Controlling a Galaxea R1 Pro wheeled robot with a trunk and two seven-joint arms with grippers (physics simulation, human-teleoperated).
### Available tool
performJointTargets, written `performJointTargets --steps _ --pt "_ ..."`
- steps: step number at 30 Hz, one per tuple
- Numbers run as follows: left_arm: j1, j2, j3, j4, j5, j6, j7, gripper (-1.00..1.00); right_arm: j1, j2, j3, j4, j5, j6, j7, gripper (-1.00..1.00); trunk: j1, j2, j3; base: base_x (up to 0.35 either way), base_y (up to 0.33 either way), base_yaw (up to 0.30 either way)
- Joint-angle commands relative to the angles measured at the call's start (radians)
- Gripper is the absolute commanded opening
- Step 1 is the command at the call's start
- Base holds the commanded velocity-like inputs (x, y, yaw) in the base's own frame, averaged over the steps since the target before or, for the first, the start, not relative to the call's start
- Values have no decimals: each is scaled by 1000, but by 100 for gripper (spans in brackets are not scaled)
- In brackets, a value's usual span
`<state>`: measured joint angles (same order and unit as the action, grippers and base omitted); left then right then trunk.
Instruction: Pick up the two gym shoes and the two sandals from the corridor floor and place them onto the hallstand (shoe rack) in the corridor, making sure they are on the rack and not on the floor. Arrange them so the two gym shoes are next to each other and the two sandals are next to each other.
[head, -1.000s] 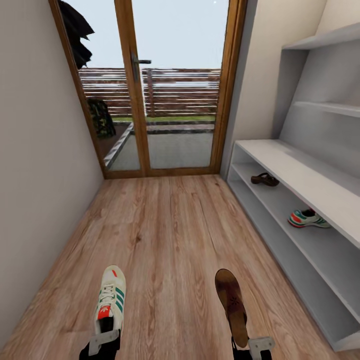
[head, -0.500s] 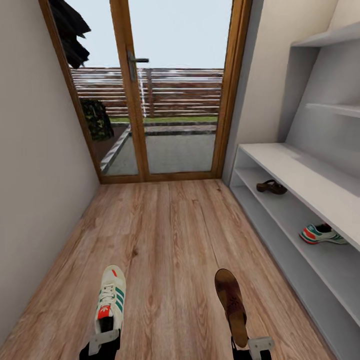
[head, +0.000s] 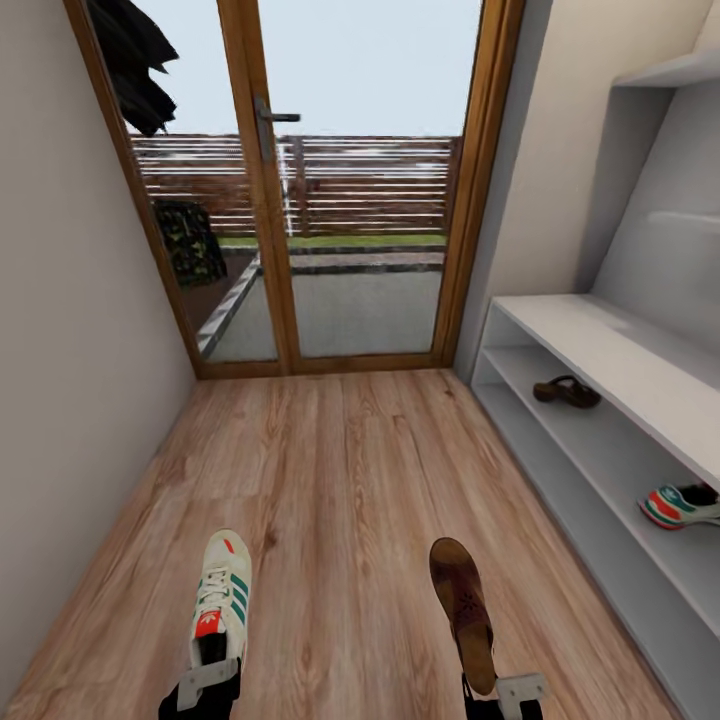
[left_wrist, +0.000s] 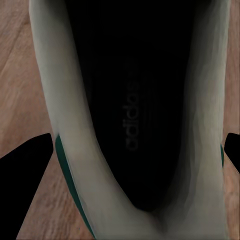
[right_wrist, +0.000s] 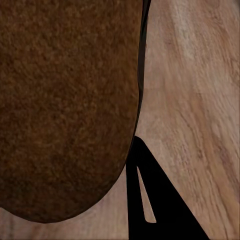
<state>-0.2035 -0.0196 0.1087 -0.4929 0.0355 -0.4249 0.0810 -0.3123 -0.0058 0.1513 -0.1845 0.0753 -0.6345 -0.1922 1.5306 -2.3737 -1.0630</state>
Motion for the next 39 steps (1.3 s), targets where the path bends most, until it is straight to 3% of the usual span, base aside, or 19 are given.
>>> performJointTargets --steps 1,20,39 --pt "-1 -1 2 1 3 -3 0 -100 -1 0 6 0 8 -1 -10 -100 0 0 -1 339 116 0" --pt "-1 -1 2 1 4 -3 0 -100 -1 1 6 0 8 -1 -10 -100 0 0 -1 336 130 -33" --pt "-1 0 2 1 3 -3 0 -100 -1 2 7 0 7 -1 -9 -100 0 0 -1 301 180 -248"
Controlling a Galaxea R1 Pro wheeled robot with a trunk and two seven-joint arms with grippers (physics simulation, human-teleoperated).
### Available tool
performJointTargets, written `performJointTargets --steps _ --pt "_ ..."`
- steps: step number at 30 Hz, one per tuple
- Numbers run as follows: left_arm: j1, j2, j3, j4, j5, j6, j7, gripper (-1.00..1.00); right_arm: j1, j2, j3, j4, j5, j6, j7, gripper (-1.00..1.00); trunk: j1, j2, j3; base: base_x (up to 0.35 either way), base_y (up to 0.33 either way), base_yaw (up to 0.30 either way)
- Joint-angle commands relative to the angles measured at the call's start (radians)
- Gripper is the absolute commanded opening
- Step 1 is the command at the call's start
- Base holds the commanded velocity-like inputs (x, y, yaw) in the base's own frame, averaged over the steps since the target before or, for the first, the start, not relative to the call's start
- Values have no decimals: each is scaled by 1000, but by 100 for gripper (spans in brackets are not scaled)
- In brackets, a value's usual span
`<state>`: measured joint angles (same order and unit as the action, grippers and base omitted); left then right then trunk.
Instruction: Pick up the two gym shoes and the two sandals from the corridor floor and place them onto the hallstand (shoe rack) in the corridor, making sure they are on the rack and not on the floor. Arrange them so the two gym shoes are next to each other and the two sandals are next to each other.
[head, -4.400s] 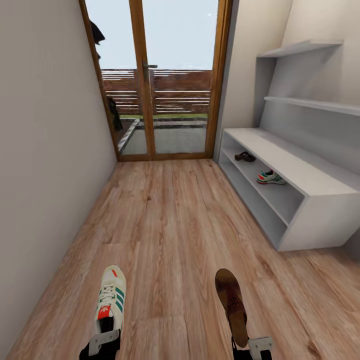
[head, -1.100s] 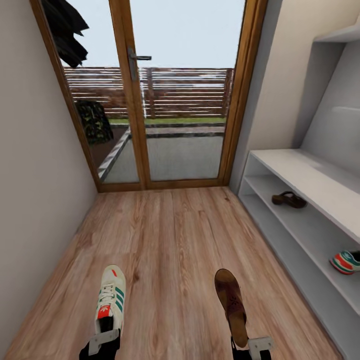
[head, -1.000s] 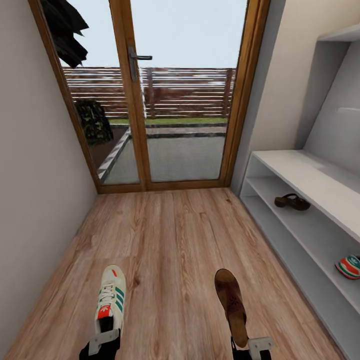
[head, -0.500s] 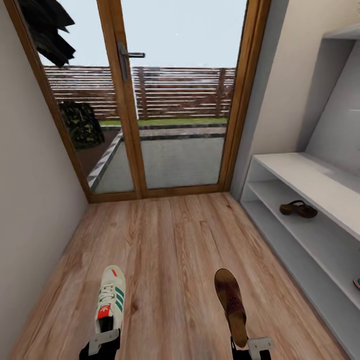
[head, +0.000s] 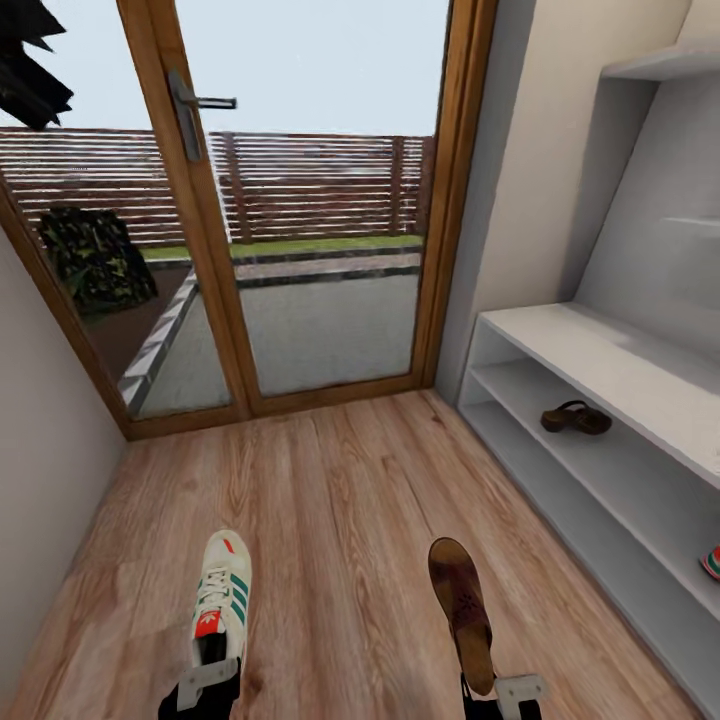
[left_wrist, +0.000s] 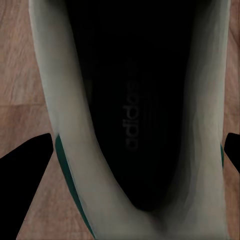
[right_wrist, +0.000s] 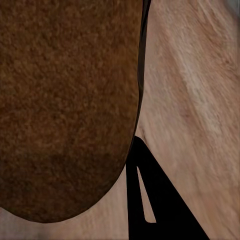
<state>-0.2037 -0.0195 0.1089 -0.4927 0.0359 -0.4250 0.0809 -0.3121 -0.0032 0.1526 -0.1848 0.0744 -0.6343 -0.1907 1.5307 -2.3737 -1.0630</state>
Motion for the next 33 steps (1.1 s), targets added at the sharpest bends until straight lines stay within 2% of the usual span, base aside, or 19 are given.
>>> performJointTargets --steps 1,33 --pt "0 0 2 0 3 -3 0 -100 -1 0 5 1 7 -1 -10 -100 0 0 -1 285 204 -269" --pt "0 -1 2 0 2 -3 0 -100 -1 0 5 1 7 -1 -10 -100 0 0 -1 269 215 -269"
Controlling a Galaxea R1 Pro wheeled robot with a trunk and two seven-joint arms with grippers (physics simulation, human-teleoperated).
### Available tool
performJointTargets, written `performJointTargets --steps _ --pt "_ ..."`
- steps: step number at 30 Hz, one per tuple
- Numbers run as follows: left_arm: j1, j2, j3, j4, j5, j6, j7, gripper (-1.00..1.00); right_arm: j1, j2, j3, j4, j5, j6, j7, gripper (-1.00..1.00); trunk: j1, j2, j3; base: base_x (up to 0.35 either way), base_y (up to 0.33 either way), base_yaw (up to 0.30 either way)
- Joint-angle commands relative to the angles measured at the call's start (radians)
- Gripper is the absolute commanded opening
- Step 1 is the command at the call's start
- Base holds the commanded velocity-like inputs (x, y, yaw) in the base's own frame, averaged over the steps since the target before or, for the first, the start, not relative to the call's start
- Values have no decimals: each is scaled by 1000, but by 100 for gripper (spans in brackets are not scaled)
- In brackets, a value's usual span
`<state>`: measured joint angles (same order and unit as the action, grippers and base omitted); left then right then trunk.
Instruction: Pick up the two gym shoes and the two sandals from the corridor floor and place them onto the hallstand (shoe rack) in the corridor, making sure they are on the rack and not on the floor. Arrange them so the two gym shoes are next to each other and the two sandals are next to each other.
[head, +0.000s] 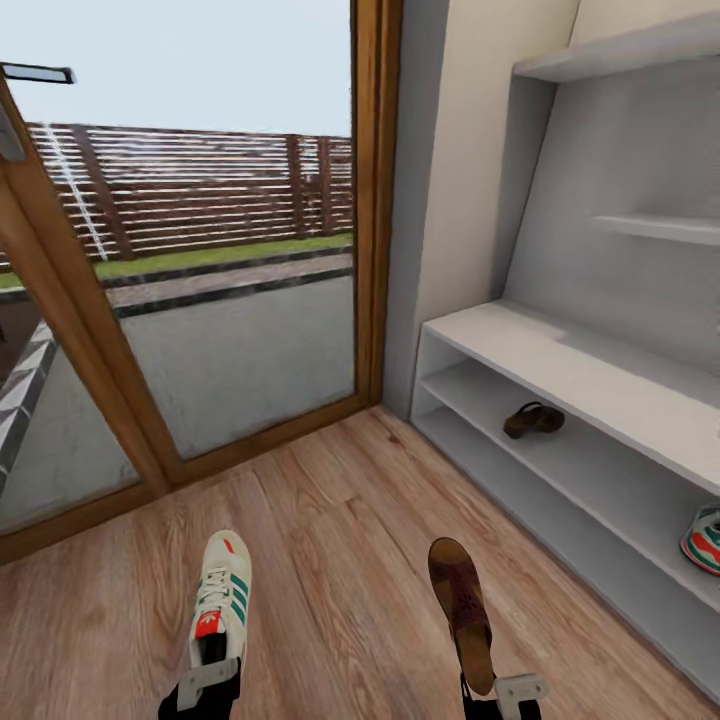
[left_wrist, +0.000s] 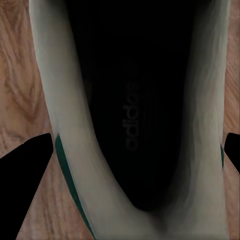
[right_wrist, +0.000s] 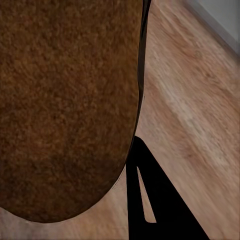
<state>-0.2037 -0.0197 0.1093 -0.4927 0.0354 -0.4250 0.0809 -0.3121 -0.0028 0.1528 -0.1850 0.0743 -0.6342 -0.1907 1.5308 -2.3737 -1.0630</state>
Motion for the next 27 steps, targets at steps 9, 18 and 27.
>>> performJointTargets --steps 9,18,27 --pt "0 -1 2 0 3 -3 0 -100 -1 0 5 1 7 -1 -10 -100 0 0 -1 125 124 -270" --pt "0 0 1 0 3 -3 0 -100 -1 0 5 1 7 -1 -10 -100 0 0 -1 10 10 -270" --pt "0 0 3 3 3 -3 0 -100 -1 0 5 1 7 0 -10 -100 0 0 -1 1 0 -270"
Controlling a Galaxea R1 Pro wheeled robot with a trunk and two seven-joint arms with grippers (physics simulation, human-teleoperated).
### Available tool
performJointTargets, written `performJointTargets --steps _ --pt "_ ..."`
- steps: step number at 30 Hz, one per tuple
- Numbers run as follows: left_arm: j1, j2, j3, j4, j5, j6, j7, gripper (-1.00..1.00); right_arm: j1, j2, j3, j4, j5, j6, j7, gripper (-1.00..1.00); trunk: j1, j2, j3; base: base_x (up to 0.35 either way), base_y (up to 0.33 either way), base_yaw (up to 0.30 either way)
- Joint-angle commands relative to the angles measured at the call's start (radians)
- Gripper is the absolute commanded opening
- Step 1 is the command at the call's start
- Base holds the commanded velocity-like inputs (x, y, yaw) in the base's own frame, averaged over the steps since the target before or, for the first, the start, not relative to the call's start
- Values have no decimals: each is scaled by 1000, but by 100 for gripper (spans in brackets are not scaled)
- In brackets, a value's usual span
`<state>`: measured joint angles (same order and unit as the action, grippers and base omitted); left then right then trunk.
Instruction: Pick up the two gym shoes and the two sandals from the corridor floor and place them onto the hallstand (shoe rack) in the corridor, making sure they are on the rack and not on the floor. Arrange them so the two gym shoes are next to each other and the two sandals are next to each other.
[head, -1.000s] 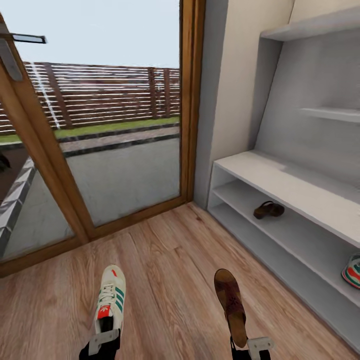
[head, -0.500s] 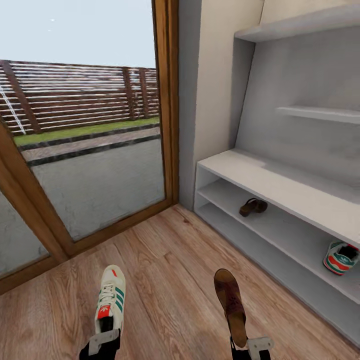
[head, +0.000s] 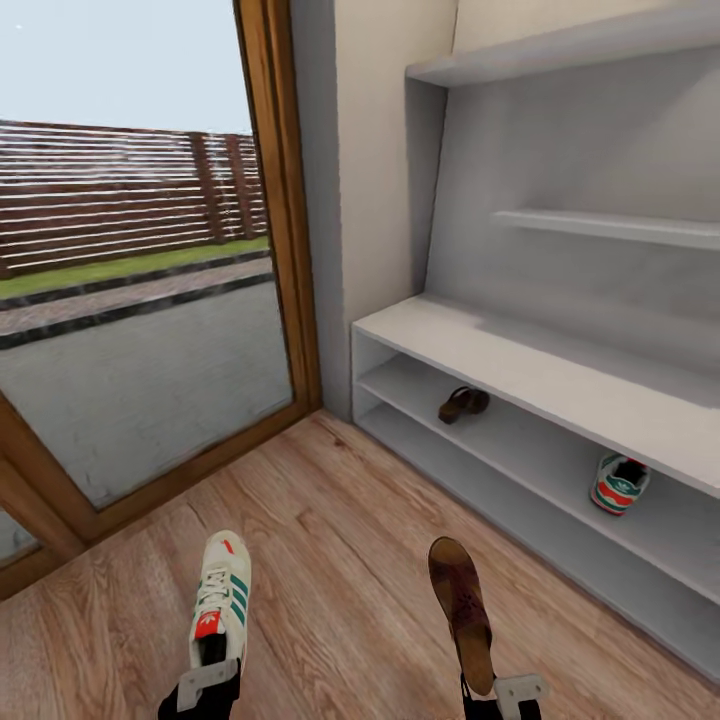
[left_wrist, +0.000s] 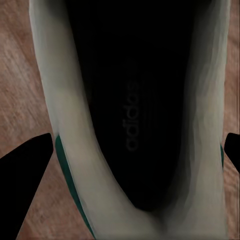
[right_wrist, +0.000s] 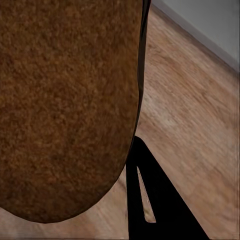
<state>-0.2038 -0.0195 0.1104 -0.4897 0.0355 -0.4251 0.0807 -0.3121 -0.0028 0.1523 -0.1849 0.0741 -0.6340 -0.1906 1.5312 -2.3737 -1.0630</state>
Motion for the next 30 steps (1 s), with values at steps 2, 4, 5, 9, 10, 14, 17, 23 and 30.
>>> performJointTargets --steps 2,4,5,9,10,14,17,23,30 --pt "0 0 1 0 3 -3 1 -100 -1 0 6 1 7 0 -10 -100 0 0 -1 0 0 -270" --pt "0 0 1 0 3 -3 1 -100 -1 0 6 1 7 0 -10 -100 0 0 -1 0 0 -270" --pt "0 0 1 0 3 -3 1 -100 -1 0 6 1 7 0 -10 -100 0 0 -1 0 0 -270" --pt "0 -1 2 0 3 -3 1 -100 -1 0 6 1 7 -1 -10 -100 0 0 -1 0 0 -270" --pt "0 -1 2 0 3 -3 1 -100 -1 0 6 1 7 -1 -10 -100 0 0 -1 0 0 -270" --pt "0 -1 2 0 3 -3 1 -100 -1 0 6 1 7 -1 -10 -100 0 0 -1 0 69 -270" --pt "0 -1 1 0 3 -3 1 -100 -1 0 6 1 7 0 -10 -100 0 0 -1 0 237 -270" --pt "0 -1 0 0 3 -3 1 -100 -1 0 5 1 7 0 -10 -100 0 0 -1 0 150 -270" --pt "0 -1 -1 -2 2 -3 1 -100 -1 1 4 -1 6 -1 -10 -100 0 0 -1 0 13 -271"
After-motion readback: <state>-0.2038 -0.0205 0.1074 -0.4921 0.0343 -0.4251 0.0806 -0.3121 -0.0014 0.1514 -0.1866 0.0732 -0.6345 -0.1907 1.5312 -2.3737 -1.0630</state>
